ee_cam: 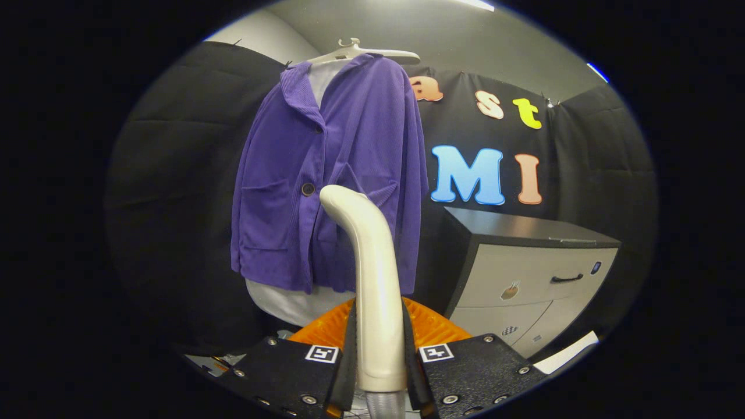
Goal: Iron the clothes twice with a garment steamer, once on the left side and once on the right side.
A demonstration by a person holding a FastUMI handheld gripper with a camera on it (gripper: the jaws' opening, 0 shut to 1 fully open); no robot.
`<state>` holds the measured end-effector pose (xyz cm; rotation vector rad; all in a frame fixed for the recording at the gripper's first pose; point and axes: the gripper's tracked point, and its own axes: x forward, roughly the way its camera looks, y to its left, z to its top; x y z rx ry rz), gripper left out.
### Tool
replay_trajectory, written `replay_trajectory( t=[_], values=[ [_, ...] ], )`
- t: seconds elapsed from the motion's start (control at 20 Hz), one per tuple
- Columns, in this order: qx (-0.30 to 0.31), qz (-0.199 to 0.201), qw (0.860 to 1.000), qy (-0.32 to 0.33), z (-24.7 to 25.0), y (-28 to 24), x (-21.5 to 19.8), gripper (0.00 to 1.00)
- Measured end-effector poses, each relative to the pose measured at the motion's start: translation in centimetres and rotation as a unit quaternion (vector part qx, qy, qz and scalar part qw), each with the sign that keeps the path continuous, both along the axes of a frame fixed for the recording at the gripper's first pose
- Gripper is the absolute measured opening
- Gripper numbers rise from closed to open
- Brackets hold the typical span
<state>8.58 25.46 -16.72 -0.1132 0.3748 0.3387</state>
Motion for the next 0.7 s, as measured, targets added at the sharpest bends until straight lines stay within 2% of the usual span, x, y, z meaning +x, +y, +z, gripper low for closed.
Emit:
replay_trajectory(
  t=[0.2,0.45,0.7],
  values=[
    [-0.005,0.002,1.0,0.022,-2.1,0.2,-0.5,0.36],
    [-0.008,0.011,0.999,0.033,-2.6,0.2,-1.9,0.36],
    [0.02,0.018,1.0,-0.003,1.6,0.9,-1.4,0.36]
  ],
)
